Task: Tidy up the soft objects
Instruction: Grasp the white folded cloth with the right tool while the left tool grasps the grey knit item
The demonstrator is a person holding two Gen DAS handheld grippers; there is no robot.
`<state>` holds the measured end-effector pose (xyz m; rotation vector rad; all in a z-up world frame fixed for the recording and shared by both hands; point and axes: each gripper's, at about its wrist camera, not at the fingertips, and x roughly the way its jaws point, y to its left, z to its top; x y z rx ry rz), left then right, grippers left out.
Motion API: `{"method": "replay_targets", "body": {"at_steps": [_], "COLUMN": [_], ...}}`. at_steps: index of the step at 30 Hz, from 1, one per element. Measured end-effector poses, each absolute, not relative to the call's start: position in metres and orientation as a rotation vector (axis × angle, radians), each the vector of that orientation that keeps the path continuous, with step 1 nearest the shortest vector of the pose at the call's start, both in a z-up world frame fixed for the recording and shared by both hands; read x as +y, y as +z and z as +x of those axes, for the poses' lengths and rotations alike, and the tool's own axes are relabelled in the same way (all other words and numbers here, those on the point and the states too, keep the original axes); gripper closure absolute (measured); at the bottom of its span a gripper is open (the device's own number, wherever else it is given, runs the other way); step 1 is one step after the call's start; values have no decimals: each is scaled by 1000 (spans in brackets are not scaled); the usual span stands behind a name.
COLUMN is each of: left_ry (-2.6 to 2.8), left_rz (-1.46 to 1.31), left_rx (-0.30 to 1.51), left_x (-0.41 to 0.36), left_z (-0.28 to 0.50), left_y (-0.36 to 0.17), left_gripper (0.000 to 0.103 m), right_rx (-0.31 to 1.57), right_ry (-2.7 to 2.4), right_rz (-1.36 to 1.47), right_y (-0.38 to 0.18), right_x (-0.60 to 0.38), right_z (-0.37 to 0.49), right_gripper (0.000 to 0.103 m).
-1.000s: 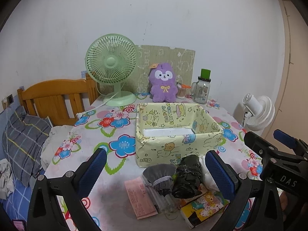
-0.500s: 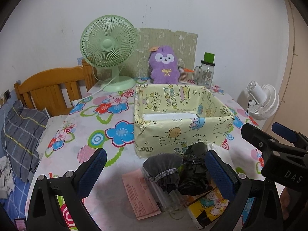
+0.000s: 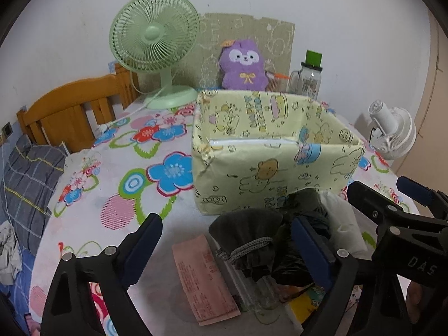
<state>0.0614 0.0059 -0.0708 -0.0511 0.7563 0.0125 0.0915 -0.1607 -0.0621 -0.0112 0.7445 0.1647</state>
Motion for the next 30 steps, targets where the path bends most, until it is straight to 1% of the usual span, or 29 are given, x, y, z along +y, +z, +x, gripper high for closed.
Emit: {"method": "replay_targets", "body": {"at_steps": [4, 8, 14, 16, 18, 22, 24, 25, 28, 30], "left_ry": [9, 24, 40, 37, 33, 15, 2, -5, -17, -17], "left_rz": [-46, -30, -16, -17, -17, -23, -36, -39, -59, -57], "left_rx": [785, 814, 847, 858, 866, 887, 891, 892, 887, 891], "left_x": [4, 2, 0, 0, -1, -3, -4, -4, -5, -5], "left_z": [68, 74, 79, 82, 84, 89, 91, 91, 91, 92], "left_y": [-78, -86, -96, -98, -100, -105, -106, -106, -105, -106], "left_gripper": [11, 12, 16, 18, 24, 31, 39, 42, 43, 44], "right_rx": [774, 817, 870, 881, 897, 918, 926, 930, 949, 950], "right_ry": [156, 157, 154, 153, 152, 148, 153, 156, 152, 154], "right_rz": [-11, 3, 21, 24, 31, 46, 62, 67, 45, 49], "right_y": [-71, -83, -98, -101, -105, -111, -113, -114, -119, -120], "right_x": [-161, -162, -162, -162, -162, -164, -165, -166, -162, -162], "right_z": [96, 103, 112, 115, 118, 122, 124, 125, 126, 125], "right_gripper": [1, 6, 8, 9, 10, 11, 13, 16, 31, 33]}}
